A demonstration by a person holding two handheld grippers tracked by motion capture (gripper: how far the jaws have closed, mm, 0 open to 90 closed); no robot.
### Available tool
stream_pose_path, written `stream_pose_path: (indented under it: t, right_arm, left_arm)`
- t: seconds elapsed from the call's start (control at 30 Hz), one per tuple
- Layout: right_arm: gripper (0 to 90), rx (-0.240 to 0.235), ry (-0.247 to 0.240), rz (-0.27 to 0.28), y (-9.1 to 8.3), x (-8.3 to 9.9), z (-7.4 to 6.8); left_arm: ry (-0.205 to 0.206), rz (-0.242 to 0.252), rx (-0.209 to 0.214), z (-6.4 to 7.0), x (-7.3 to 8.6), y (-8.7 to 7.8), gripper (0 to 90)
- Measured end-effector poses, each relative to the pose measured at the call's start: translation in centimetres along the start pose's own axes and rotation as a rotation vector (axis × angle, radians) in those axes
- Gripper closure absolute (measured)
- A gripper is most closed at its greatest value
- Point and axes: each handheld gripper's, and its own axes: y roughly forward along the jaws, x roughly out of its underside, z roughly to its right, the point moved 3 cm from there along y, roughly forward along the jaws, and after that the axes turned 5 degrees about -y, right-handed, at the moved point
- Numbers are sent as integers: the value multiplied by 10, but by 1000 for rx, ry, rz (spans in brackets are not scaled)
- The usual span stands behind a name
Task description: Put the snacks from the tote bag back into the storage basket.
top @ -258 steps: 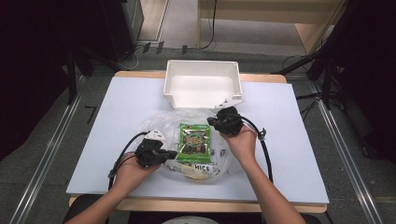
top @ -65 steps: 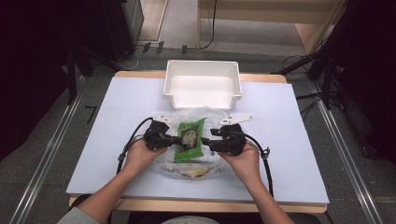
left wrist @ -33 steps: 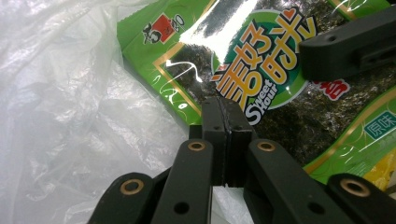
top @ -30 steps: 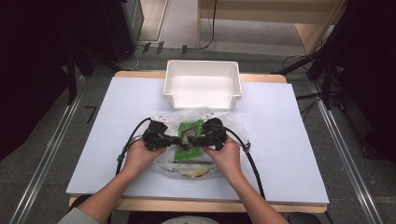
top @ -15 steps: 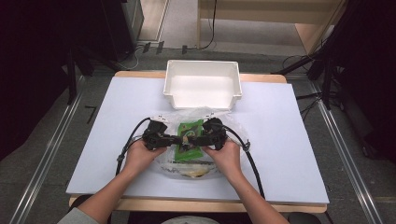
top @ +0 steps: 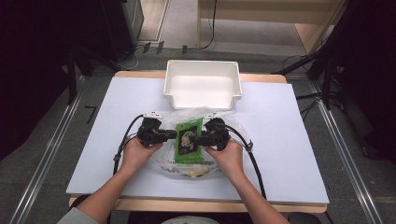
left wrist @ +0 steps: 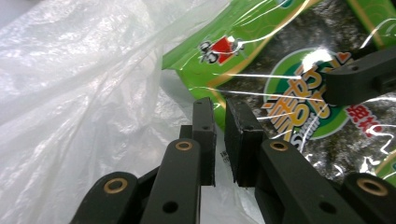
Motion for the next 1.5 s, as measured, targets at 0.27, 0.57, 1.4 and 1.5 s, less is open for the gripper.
stream_pose_path:
  t: [0.27, 0.57, 1.4, 1.5]
  right_arm:
    - [620, -20, -11, 12, -7, -1, -3]
    - [714, -100, 23, 52, -19, -5, -3]
    - [735, -22, -78, 189, -50, -20, -8]
    - [735, -7, -80, 202, -54, -21, -5]
  left_arm:
    - [-12, 16, -10, -4, -1, -4, 820]
    - [-20, 13, -12, -6, 0, -5, 808]
    - [-12, 9, 21, 1, 0, -6, 769]
    - [-13, 6, 30, 1, 0, -7, 757]
